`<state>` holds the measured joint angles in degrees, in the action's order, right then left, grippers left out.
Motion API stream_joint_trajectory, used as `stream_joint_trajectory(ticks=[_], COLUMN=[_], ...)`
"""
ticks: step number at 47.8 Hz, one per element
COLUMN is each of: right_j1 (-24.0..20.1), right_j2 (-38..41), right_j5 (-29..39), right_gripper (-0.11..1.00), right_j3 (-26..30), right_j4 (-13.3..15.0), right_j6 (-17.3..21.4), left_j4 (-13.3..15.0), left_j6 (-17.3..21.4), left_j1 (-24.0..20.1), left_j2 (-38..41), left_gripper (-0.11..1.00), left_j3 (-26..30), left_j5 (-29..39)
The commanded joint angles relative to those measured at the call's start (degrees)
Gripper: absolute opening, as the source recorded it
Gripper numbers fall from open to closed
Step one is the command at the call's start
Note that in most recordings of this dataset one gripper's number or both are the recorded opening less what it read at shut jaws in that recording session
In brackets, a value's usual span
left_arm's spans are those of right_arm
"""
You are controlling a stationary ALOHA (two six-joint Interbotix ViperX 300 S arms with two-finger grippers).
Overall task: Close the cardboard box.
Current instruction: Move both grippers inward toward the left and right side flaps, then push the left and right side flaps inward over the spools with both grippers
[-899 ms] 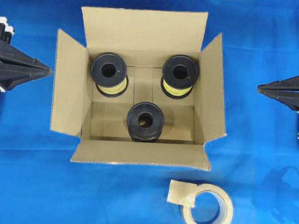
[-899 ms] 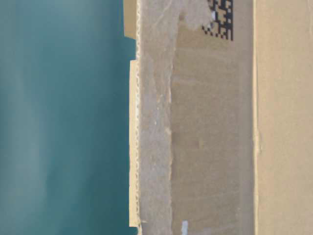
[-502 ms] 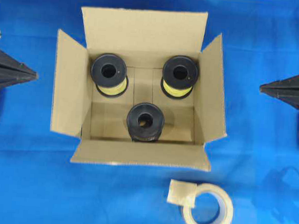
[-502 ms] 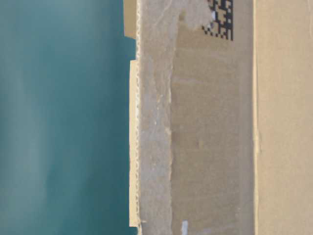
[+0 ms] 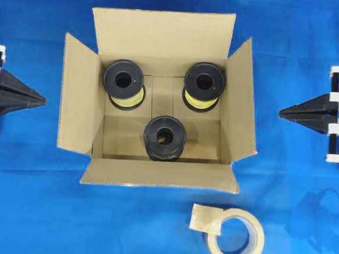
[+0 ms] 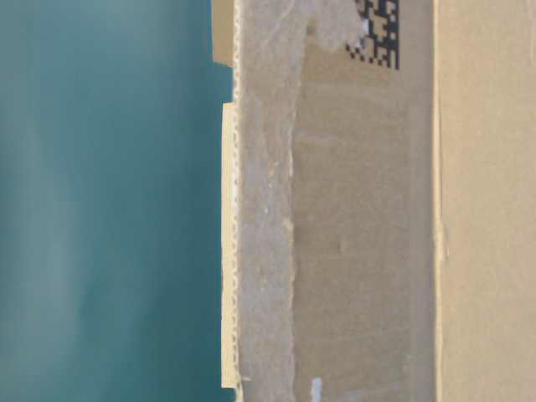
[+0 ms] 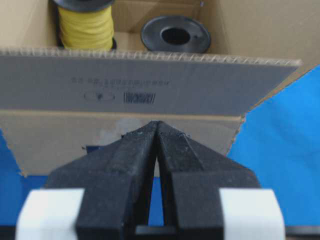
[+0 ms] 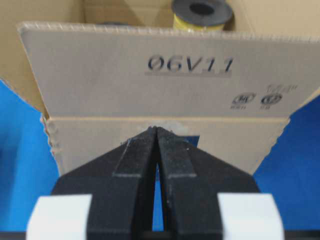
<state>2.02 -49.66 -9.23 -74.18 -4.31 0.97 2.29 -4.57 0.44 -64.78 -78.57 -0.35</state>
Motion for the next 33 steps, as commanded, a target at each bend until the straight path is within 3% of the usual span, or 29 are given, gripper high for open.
stream_joint_trajectory(ticks=[1, 11, 18, 25, 33], right_j1=[0.1, 0.3, 1.3, 2.0, 2.3], right_j2=[2.3, 4.8, 6.9, 12.0, 19.5], right_j5=[-2.8, -4.8, -7.7, -9.4, -10.6], right_gripper=[0.0, 0.0, 0.0, 0.0, 0.0], right_j3=[0.4, 0.4, 1.3, 3.9, 9.3], right_j4=[-0.6, -1.0, -1.1, -1.1, -1.1], right_j6=[0.1, 0.1, 0.1, -0.1, -0.5], left_j4=[0.2, 0.2, 0.1, 0.2, 0.1], left_j6=[-0.4, -0.6, -0.6, -0.5, 0.6], left_j1=[-0.1, -0.2, -1.2, -1.5, -2.2], left_j2=[1.8, 4.2, 8.3, 16.8, 27.7], left_gripper=[0.0, 0.0, 0.0, 0.0, 0.0], left_j3=[-0.4, -0.9, -1.1, 0.8, 6.4], left_j5=[-2.5, -6.4, -14.0, -20.0, -22.3])
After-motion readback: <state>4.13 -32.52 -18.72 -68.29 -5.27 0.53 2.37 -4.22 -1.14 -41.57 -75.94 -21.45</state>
